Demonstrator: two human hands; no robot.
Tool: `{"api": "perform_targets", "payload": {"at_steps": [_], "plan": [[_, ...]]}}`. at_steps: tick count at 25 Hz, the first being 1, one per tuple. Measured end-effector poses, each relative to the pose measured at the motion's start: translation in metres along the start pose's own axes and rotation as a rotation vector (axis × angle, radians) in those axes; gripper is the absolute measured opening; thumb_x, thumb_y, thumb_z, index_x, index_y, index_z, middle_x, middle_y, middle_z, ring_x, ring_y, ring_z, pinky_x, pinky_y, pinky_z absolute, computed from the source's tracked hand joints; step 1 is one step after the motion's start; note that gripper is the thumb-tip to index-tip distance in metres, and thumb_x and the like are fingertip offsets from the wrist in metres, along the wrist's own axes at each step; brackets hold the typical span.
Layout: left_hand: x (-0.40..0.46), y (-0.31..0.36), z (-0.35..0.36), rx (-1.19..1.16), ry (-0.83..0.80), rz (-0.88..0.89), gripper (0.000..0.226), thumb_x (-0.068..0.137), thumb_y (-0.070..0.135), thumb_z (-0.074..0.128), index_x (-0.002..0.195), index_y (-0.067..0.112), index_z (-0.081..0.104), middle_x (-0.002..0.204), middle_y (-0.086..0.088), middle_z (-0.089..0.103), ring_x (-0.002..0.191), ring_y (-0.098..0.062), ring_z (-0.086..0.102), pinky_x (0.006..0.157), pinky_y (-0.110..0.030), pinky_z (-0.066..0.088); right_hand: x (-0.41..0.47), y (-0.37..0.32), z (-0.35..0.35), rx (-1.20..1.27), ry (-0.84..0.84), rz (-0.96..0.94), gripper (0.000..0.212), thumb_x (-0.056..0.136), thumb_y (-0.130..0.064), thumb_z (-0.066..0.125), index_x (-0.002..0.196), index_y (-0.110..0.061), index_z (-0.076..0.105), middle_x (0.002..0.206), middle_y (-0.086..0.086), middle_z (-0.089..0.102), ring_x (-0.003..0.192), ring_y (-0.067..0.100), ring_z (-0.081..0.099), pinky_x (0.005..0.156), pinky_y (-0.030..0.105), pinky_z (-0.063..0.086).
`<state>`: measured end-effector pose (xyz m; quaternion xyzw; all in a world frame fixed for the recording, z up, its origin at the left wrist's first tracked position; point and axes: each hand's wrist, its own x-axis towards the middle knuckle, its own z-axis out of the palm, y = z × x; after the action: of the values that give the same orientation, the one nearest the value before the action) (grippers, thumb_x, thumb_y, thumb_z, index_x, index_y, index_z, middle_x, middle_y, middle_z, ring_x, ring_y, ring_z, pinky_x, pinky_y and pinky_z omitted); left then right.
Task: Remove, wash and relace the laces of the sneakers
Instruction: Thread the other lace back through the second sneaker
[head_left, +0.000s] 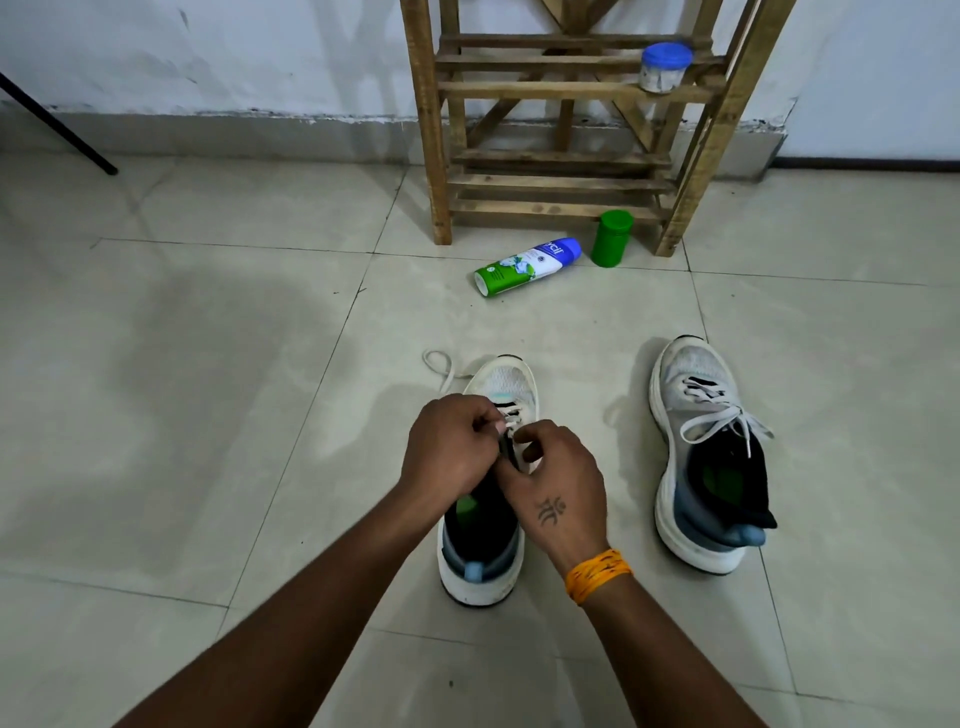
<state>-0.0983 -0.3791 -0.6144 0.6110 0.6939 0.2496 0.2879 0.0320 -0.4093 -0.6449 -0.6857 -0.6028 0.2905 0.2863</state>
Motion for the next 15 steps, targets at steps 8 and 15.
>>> {"api": "perform_targets", "payload": {"at_steps": [8, 15], "plan": [[0.004, -0.011, 0.009, 0.255, 0.038, 0.094, 0.013, 0.08, 0.02, 0.062, 0.077, 0.023, 0.074, 0.077, 0.006, 0.069, 0.087, -0.022, 0.063, 0.067, -0.03, 0.041, -0.01, 0.006, 0.015, 0.105, 0.173, -0.031, 0.032, 0.083, -0.043, 0.054, 0.104, -0.026, 0.071, 0.097, -0.007, 0.067, 0.082, 0.012, 0.065, 0.077, 0.034, 0.054], [0.005, -0.005, 0.018, 0.106, -0.017, -0.083, 0.017, 0.081, 0.015, 0.065, 0.072, 0.023, 0.076, 0.076, 0.005, 0.074, 0.083, -0.019, 0.068, 0.075, -0.032, 0.054, -0.013, 0.013, 0.023, 0.202, 0.222, -0.063, 0.026, 0.091, -0.017, 0.068, 0.116, -0.02, 0.075, 0.102, -0.005, 0.068, 0.082, 0.011, 0.066, 0.079, 0.032, 0.055]]}}
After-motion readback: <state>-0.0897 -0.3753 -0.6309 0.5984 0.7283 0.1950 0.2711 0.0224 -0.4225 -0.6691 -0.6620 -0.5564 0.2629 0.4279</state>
